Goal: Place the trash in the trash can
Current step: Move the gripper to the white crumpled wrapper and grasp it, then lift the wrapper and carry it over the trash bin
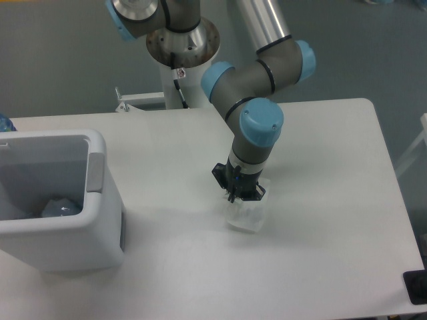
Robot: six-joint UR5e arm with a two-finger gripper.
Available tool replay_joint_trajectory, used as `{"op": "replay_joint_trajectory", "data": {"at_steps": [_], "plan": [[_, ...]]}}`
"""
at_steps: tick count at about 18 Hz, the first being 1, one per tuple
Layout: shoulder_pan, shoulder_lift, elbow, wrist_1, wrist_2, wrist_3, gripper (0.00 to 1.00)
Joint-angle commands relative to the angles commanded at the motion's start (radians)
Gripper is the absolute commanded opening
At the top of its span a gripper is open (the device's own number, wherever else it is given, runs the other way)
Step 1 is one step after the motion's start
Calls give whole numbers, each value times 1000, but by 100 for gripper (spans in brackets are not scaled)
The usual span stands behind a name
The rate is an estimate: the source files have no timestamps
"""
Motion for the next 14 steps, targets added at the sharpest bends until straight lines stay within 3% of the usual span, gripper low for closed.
{"op": "replay_joint_trajectory", "data": {"at_steps": [6, 10, 14], "plan": [[28, -5, 133, 2, -300, -164, 0], [58, 0, 184, 5, -547, -244, 0], [46, 43, 224, 9, -655, -356, 0]]}}
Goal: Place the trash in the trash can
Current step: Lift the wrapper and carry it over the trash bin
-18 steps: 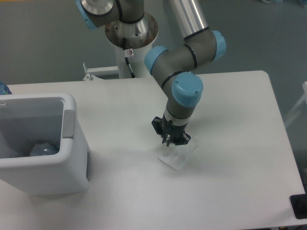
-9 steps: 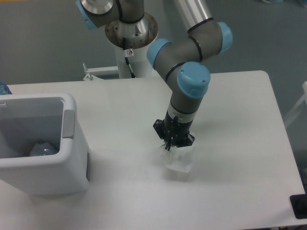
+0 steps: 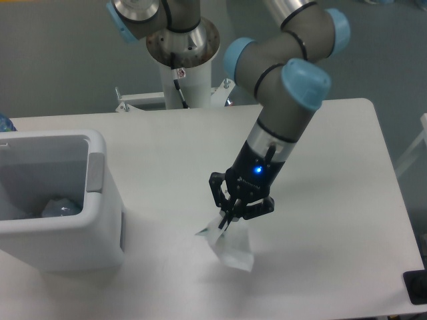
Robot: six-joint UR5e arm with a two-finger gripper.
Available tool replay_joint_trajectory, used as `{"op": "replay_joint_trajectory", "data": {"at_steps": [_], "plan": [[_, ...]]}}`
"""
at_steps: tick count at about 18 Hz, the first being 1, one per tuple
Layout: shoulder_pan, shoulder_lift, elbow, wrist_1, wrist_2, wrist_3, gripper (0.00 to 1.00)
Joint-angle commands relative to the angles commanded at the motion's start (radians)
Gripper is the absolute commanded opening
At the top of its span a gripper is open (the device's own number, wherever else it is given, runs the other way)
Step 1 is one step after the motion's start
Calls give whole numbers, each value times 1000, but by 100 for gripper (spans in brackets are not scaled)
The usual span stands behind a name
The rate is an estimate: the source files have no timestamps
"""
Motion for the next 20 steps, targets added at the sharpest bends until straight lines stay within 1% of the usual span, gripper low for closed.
{"op": "replay_joint_trajectory", "data": {"at_steps": [2, 4, 6, 8, 9, 11, 12, 15, 16, 17, 18, 19, 20], "plan": [[-23, 22, 34, 2, -60, -63, 0], [-29, 28, 63, 6, -124, -74, 0], [-57, 28, 83, 6, -183, -77, 0], [-96, 37, 84, 8, -193, -91, 0], [-113, 55, 83, 8, -193, -106, 0], [-159, 69, 78, 8, -190, -131, 0], [-188, 89, 69, 9, -187, -132, 0], [-239, 137, 31, 15, -184, -122, 0], [-258, 140, 29, 15, -183, -120, 6], [-274, 140, 29, 17, -183, -120, 14], [-288, 138, 29, 17, -183, -117, 29], [-299, 134, 29, 26, -183, -112, 55], [-304, 132, 28, 40, -183, -102, 74]]}}
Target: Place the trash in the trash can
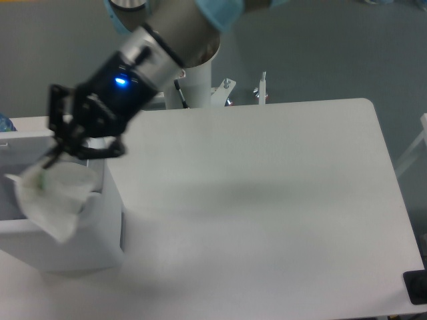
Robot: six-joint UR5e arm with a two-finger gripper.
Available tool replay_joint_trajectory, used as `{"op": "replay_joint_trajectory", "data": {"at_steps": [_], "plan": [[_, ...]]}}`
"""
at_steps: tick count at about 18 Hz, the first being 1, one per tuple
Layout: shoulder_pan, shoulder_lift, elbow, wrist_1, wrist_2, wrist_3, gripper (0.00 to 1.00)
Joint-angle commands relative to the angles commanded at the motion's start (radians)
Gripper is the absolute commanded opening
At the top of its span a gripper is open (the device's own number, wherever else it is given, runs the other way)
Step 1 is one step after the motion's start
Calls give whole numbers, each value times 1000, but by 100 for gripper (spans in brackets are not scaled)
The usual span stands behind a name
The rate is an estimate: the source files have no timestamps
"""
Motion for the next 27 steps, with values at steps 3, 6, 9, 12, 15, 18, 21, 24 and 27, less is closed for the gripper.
{"op": "replay_joint_trajectory", "data": {"at_steps": [3, 6, 9, 12, 15, 18, 21, 24, 27], "plan": [[-2, -3, -2, 11, 0, 3, 99], [-3, -5, 0, 12, 0, 3, 100], [0, -28, 17, 12, 0, 5, 100], [50, -64, 17, 74, 2, 5, 100], [122, -110, 43, 89, 3, 8, 100], [184, -133, 15, 89, 78, 63, 100], [225, -150, 2, 81, 321, 175, 100], [273, -201, 29, 78, 446, 247, 100], [305, -239, 61, 80, 539, 287, 100]]}}
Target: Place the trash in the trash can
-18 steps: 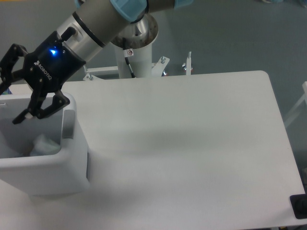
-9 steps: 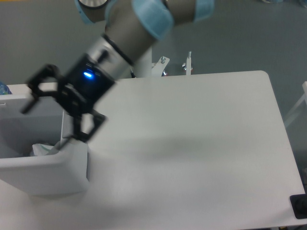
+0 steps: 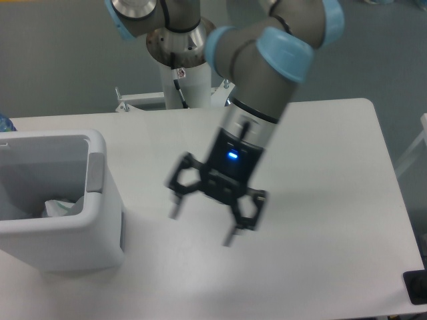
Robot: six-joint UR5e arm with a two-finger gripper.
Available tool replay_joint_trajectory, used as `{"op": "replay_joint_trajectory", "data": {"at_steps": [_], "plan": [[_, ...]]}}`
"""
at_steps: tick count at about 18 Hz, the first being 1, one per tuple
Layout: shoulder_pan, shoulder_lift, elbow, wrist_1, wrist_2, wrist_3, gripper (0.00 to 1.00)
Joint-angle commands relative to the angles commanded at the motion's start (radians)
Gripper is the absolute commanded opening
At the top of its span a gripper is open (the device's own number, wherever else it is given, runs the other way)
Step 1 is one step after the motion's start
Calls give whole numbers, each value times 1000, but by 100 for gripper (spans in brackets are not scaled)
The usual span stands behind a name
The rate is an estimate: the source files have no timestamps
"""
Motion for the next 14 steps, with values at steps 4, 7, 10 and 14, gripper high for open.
{"op": "replay_joint_trajectory", "data": {"at_steps": [4, 7, 10, 14], "plan": [[38, -9, -12, -12, 261, 164, 100], [48, -34, -35, -26, 345, 229, 100], [43, -35, -41, -52, 431, 240, 100], [42, -38, -35, -89, 468, 301, 100]]}}
